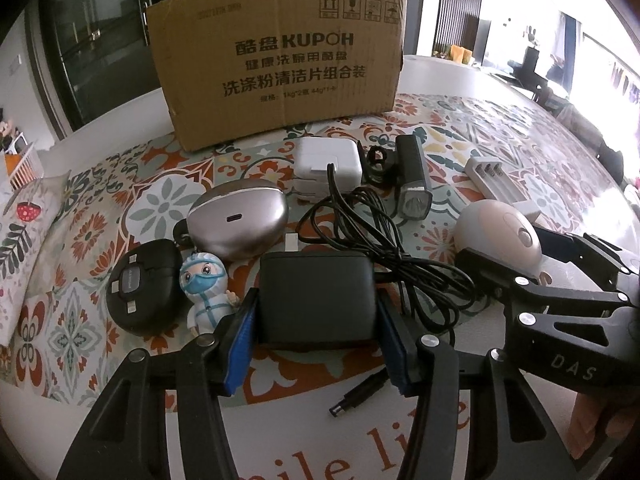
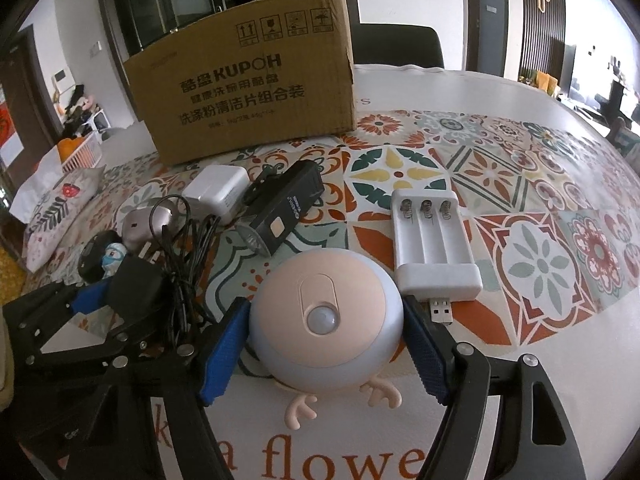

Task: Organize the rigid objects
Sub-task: 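Close left gripper on black power adapter while right gripper grasps pink night light, then lift and carry adapter and night light with both tools into cardboard box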

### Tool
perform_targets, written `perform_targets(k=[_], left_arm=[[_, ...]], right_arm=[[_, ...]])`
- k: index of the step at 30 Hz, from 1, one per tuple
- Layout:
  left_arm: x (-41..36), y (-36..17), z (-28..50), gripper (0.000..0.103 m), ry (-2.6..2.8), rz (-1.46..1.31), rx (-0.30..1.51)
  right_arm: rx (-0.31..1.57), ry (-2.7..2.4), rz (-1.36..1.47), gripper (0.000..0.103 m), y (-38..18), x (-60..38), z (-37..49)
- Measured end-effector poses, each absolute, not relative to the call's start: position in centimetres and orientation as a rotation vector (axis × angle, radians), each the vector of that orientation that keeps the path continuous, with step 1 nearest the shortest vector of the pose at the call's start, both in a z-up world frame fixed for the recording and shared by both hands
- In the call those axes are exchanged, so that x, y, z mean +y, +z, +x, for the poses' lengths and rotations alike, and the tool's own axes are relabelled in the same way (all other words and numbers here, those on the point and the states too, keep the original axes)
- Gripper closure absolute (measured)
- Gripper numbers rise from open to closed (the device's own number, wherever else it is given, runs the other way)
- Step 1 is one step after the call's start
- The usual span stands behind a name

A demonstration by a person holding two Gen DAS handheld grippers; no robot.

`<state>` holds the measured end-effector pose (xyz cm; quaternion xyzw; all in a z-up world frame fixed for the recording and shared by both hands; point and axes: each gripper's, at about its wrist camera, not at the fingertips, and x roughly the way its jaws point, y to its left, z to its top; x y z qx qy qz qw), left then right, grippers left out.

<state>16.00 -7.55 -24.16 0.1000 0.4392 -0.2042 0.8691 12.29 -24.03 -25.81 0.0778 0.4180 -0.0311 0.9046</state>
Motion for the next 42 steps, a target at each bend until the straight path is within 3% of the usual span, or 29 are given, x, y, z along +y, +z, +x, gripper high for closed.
perform_targets(k=[12, 42], left_arm=[[-6.8, -21.4, 14.0, 0.049, -0.404, 0.173, 0.894], [-3.9, -6.8, 14.7, 0.049, -0.259, 0.108, 0.615]], right_arm=[[0.854, -0.083, 0.172, 0.028, -23.5, -24.0, 10.4], [0.593, -0.058, 0.121, 0.028, -9.0, -22.2, 11.0]])
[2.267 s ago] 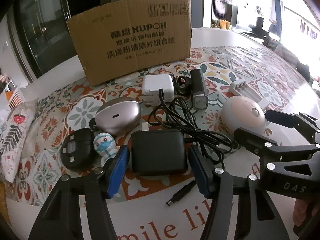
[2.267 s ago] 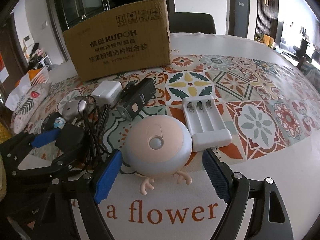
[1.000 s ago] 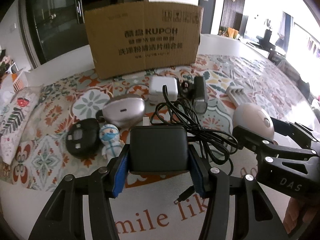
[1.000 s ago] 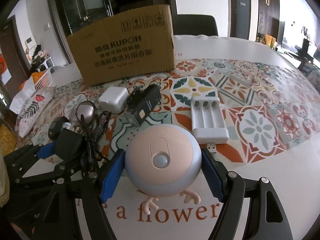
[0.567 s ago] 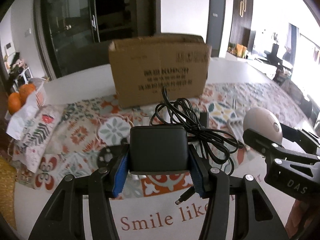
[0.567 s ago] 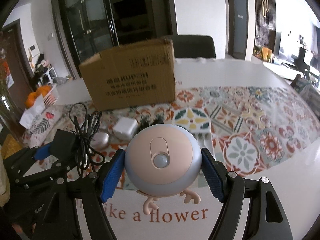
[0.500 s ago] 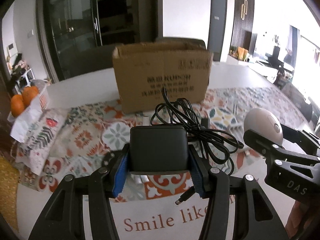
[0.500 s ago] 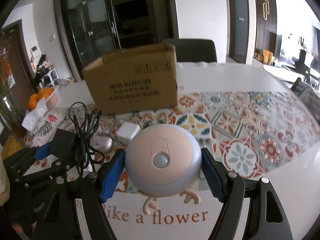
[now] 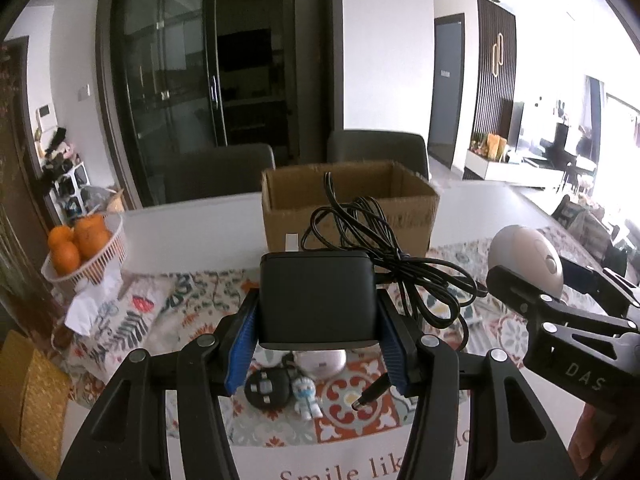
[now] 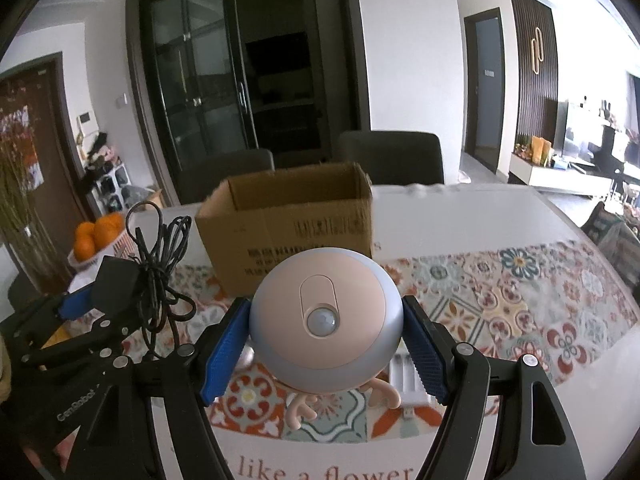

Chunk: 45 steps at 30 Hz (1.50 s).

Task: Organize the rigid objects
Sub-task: 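Lift and carry adapter and night light with both tools into cardboard box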

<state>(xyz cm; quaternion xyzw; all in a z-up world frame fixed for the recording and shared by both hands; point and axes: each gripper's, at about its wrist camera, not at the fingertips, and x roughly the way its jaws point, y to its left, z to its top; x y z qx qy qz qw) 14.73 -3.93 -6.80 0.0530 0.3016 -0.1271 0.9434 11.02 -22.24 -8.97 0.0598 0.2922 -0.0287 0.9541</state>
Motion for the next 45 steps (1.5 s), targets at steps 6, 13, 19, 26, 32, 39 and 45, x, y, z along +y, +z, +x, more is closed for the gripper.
perform_targets(k=[6, 13, 19, 26, 32, 39, 45], left_arm=[[-3.7, -5.0, 15.8, 0.049, -0.27, 0.082, 0.596], [-3.6, -3.6, 17.4, 0.049, -0.256, 0.067, 0.58], [-4.0, -2.5, 19.3, 0.049, -0.256, 0.075, 0.572], [-4.4, -1.4, 21.4, 0.049, -0.274, 0.071, 0.569], [-4.9, -0.2, 23.7, 0.049, -0.278, 0.08, 0.565], [-5.6, 0.7, 26.3, 0.049, -0.291, 0.091, 0.584], [-6.2, 0.8, 29.0, 0.049, -0.296, 0.099, 0.627]], right_arm=[[0.565, -0.051, 0.119, 0.028, -6.9, -21.9, 12.0], [0.542, -0.045, 0.106, 0.028, -5.1, -21.9, 13.5], [0.55, -0.023, 0.111, 0.028, -4.0, -22.0, 15.4], [0.545, -0.011, 0.118, 0.028, -2.8, -22.4, 17.8], [0.542, -0.011, 0.109, 0.028, -1.5, -22.7, 20.0], [0.551, -0.011, 0.092, 0.028, 0.0, -23.1, 22.7], [0.595, -0.011, 0.074, 0.028, 0.7, -23.3, 25.6]])
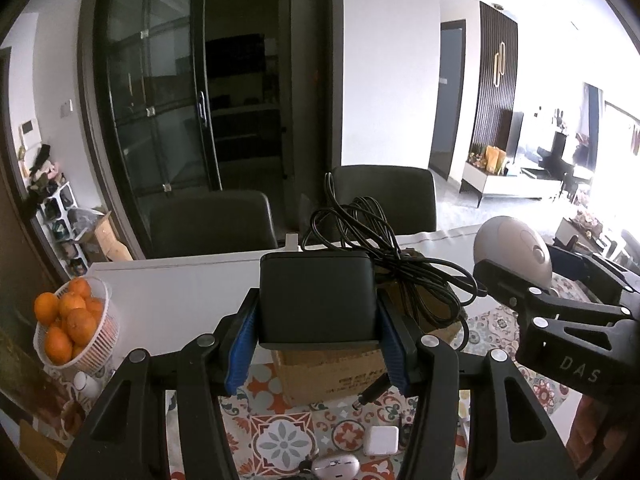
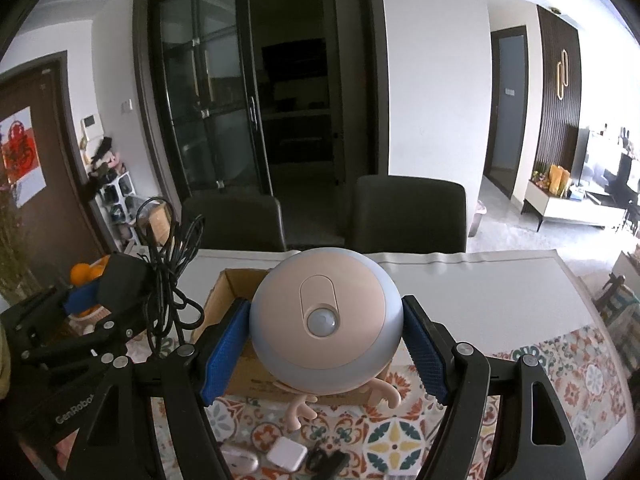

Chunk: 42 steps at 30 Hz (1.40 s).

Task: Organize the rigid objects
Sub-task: 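Lift and carry adapter and night light with both tools into cardboard box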

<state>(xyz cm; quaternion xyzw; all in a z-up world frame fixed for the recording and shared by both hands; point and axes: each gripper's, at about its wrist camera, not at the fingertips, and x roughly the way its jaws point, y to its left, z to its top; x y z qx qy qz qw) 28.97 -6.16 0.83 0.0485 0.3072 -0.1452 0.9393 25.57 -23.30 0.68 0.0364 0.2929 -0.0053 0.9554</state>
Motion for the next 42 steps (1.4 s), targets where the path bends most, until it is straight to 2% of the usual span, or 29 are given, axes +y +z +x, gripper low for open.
perform_targets(k=[9, 15, 27, 42], left_arm=[[-7.1, 0.1, 32.5, 0.049, -0.29, 0.123, 0.703], [-7.6, -1.4, 35.7, 0.049, -0.298, 0.107, 0.821], [-9.1, -5.4, 40.3, 0.049, -0.289, 0.111, 0.987], [-10.3, -8.8, 42.8, 0.049, -0.27, 0.173, 1.097]], right_arm=[[0.699, -0.001, 0.065, 0.028, -0.2, -24.1, 30.0], [0.799, 0.031, 0.076, 0.028, -1.5, -24.4, 33.5], [1.004, 0.066, 0.123, 0.028, -6.6, -25.5, 39.1], [1.135, 0.065, 0.081, 0.028, -10.6, -26.2, 41.8]])
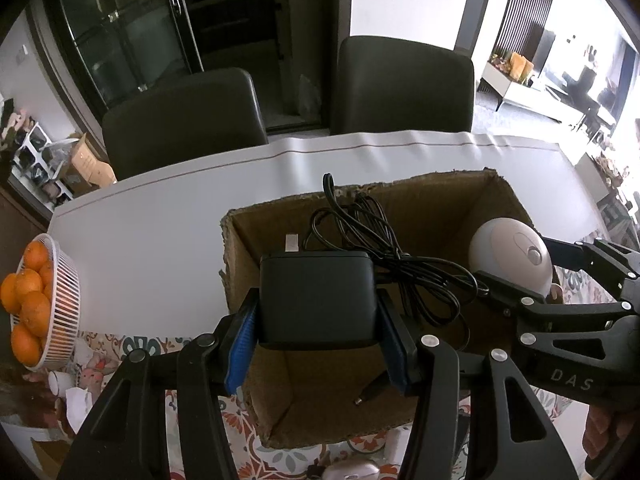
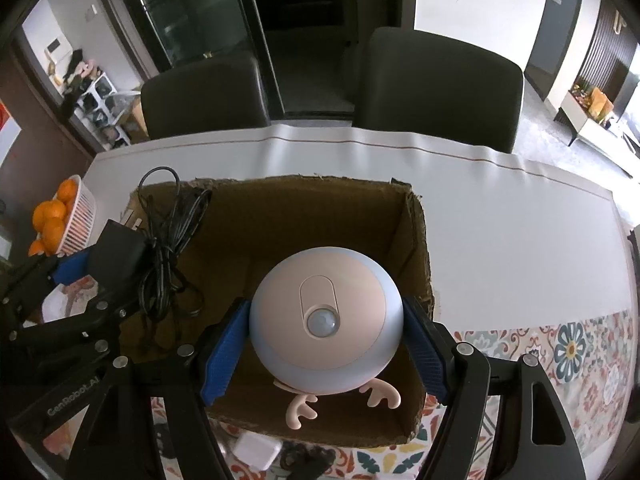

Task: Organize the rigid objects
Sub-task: 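Lift and carry adapter and night light with both tools into cardboard box, then open both grippers to drop adapter and night light inside box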

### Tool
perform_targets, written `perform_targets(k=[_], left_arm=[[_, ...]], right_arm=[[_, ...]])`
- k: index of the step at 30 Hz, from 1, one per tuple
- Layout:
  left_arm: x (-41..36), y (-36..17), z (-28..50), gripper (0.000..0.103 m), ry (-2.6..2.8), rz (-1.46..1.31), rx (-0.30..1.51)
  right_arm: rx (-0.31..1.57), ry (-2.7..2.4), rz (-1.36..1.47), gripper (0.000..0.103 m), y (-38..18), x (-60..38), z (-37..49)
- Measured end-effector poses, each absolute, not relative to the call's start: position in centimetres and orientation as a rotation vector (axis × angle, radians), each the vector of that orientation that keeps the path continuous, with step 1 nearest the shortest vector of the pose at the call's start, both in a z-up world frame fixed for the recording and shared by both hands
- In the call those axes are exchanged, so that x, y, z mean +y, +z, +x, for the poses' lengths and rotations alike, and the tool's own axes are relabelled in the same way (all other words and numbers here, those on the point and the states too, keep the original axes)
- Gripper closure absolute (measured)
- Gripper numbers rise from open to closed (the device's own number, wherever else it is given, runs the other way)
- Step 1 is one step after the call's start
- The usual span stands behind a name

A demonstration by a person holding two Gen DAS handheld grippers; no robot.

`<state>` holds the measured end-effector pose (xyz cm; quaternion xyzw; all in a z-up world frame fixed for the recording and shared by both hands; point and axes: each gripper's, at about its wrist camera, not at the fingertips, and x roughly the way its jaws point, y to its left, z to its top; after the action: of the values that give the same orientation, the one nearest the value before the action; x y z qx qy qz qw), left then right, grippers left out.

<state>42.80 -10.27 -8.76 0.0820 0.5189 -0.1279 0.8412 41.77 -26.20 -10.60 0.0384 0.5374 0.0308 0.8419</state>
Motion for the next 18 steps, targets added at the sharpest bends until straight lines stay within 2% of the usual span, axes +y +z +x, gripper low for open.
perform_targets(k=[10, 18], left_arm=[[-10.2, -8.4, 42.4, 0.048, -0.264, 0.163, 1.074], [-9.8, -6.7, 40.6, 0.043, -0.232, 0.169, 1.039]], right_arm=[[1.118, 0.071, 0.087, 0.027, -10.2, -26.3, 41.4], [1.055, 0.029, 0.12, 0.027, -8.7, -26.9, 39.6]])
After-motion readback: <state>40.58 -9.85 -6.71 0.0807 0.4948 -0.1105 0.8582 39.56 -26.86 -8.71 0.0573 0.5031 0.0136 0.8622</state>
